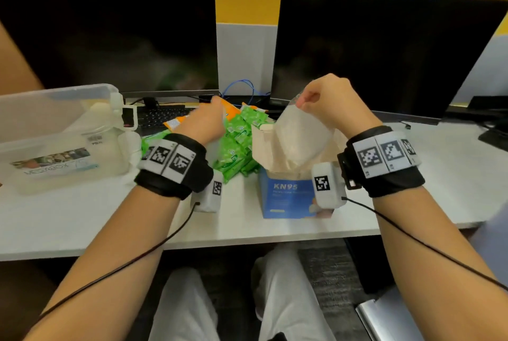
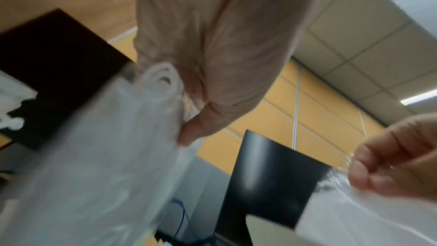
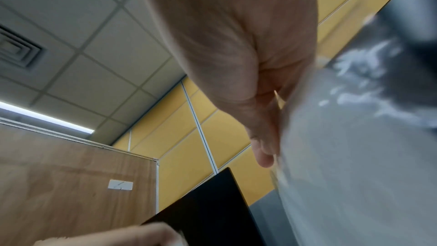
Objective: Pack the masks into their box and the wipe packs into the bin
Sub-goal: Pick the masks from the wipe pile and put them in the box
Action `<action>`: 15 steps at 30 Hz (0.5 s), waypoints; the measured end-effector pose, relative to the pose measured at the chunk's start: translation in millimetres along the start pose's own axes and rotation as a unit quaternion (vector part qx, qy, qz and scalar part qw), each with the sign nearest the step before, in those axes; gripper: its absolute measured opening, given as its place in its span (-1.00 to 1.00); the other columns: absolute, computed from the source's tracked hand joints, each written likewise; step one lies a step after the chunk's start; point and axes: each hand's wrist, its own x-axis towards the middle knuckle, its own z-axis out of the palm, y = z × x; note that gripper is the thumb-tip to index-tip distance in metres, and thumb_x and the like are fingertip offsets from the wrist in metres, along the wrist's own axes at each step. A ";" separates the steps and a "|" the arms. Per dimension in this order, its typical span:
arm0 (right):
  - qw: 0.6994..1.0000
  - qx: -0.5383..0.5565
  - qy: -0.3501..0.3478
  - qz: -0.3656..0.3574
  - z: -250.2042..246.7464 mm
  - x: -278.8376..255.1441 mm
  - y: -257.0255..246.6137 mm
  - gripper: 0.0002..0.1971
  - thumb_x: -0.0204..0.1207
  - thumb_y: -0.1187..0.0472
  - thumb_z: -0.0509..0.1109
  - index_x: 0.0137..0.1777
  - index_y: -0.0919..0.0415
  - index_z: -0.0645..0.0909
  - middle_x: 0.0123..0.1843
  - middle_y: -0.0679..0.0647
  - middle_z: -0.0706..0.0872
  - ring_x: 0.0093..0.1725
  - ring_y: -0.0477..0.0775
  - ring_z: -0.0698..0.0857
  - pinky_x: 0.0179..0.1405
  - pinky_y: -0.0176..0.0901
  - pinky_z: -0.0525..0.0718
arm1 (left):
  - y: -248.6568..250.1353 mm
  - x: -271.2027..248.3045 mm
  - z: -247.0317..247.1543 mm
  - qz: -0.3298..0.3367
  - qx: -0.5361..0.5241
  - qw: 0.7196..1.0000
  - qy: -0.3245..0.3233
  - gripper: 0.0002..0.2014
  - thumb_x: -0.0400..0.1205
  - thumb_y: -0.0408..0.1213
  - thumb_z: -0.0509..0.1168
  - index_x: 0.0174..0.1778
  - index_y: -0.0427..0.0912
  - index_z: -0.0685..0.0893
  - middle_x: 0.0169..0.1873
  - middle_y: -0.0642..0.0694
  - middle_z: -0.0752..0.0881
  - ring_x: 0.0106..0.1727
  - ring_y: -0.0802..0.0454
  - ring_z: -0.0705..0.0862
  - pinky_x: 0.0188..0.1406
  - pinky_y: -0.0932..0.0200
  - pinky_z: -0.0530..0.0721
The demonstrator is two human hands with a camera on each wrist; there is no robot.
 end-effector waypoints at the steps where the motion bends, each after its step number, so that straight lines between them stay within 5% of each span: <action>1: 1.000 -0.003 0.007 -0.024 -2.1 0.0 1.0 -0.78 0.61 0.26 0.34 0.18 0.21 0.72 0.20 0.16 0.70 0.22 0.14 0.66 0.15 -0.20 0.57 | 0.1 -1.4 -8.9 -0.005 -0.033 0.998 0.056 -0.57 0.65 -0.53 0.02 0.48 -0.34 0.23 0.26 -0.48 0.55 0.25 -0.41 0.58 0.03 -0.12 0.51; 5: 0.991 -0.091 -0.091 -0.040 6.1 1.3 -1.6 -0.81 0.59 0.22 0.37 0.13 0.12 0.76 0.26 0.10 0.67 0.24 0.15 0.63 0.28 -0.11 0.57 | 10.9 3.4 -22.7 -0.002 -0.197 0.947 0.253 -0.37 0.70 -0.46 0.04 0.67 -0.09 -0.02 0.13 -0.35 0.58 0.08 -0.29 0.63 0.10 -0.14 0.55; 8: 0.985 -0.093 -0.122 -0.076 31.9 5.8 1.5 -0.79 0.61 0.23 0.34 0.13 0.09 0.78 0.26 0.07 0.70 0.19 0.13 0.67 0.10 -0.20 0.53 | 25.2 7.7 -15.4 0.051 -0.328 0.901 0.278 -0.34 0.70 -0.47 0.01 0.68 0.03 -0.04 -0.26 -0.12 0.55 -0.36 0.01 0.54 -0.33 0.19 0.51; 10: 0.986 -0.065 -0.138 -0.066 52.7 11.4 7.6 -0.75 0.64 0.23 0.30 0.21 0.17 0.74 0.22 0.14 0.72 0.02 0.15 0.72 -0.01 -0.20 0.61 | 28.3 9.1 -5.9 0.076 -0.386 0.873 0.290 -0.44 0.67 -0.53 -0.04 0.57 0.02 0.24 -0.34 -0.07 0.51 -0.45 0.07 0.46 -0.41 0.21 0.43; 12: 0.983 0.042 -0.179 -0.026 69.5 13.5 13.0 -0.72 0.65 0.26 0.26 0.28 0.27 0.67 0.10 0.20 0.73 -0.24 0.11 0.74 -0.19 -0.20 0.73 | 28.9 14.9 7.1 0.071 -0.419 0.860 0.284 -0.55 0.64 -0.55 -0.07 0.34 -0.12 0.51 -0.20 -0.08 0.57 -0.32 -0.04 0.55 -0.26 0.07 0.52; 15: 0.925 0.272 -0.257 0.060 83.7 10.2 19.4 -0.66 0.68 0.31 0.22 0.43 0.30 0.46 0.09 0.33 0.62 -0.22 0.17 0.72 -0.32 -0.13 0.82 | 32.2 21.4 30.1 0.022 -0.521 0.840 0.148 -0.60 0.67 -0.50 -0.05 0.24 -0.23 0.64 0.03 -0.10 0.62 -0.17 0.00 0.58 -0.24 0.09 0.58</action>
